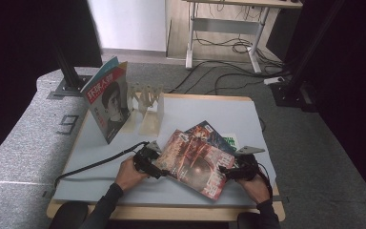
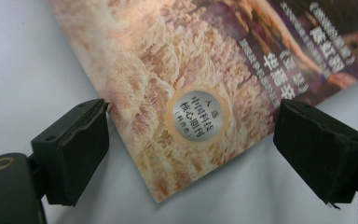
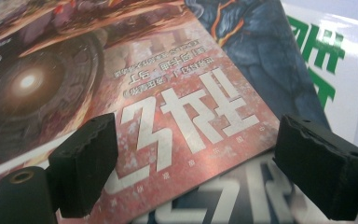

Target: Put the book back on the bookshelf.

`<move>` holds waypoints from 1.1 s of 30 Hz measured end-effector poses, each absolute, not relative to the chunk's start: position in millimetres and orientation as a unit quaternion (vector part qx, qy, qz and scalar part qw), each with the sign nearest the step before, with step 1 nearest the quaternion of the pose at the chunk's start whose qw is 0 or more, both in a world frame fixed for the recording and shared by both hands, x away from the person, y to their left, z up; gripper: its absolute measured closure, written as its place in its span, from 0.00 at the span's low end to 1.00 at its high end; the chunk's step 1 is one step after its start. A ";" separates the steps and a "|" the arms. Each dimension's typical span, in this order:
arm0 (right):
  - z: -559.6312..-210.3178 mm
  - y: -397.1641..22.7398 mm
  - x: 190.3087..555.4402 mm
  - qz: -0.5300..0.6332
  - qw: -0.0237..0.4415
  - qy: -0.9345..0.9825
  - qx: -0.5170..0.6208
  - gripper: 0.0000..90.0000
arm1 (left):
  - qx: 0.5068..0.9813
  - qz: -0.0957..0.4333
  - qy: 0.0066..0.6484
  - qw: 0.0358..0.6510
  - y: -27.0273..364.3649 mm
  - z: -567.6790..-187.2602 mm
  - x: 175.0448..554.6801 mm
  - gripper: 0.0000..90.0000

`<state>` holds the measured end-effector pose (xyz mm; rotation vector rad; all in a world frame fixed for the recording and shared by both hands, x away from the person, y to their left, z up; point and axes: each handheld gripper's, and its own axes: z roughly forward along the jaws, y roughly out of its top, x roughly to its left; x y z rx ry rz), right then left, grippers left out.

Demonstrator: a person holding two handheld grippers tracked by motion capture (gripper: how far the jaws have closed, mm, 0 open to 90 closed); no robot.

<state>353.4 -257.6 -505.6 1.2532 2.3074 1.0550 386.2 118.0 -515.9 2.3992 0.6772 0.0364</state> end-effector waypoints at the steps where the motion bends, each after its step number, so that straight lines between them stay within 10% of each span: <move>1: -505.5 -256.8 356.4 0.368 0.155 0.806 0.438 0.14 | 0.914 0.016 0.255 0.314 118.0 -516.0 384.7 0.11; 33: -503.2 -244.0 381.1 0.374 0.161 0.806 0.430 0.00 | 0.892 0.039 0.237 0.383 110.1 -504.6 403.6 0.03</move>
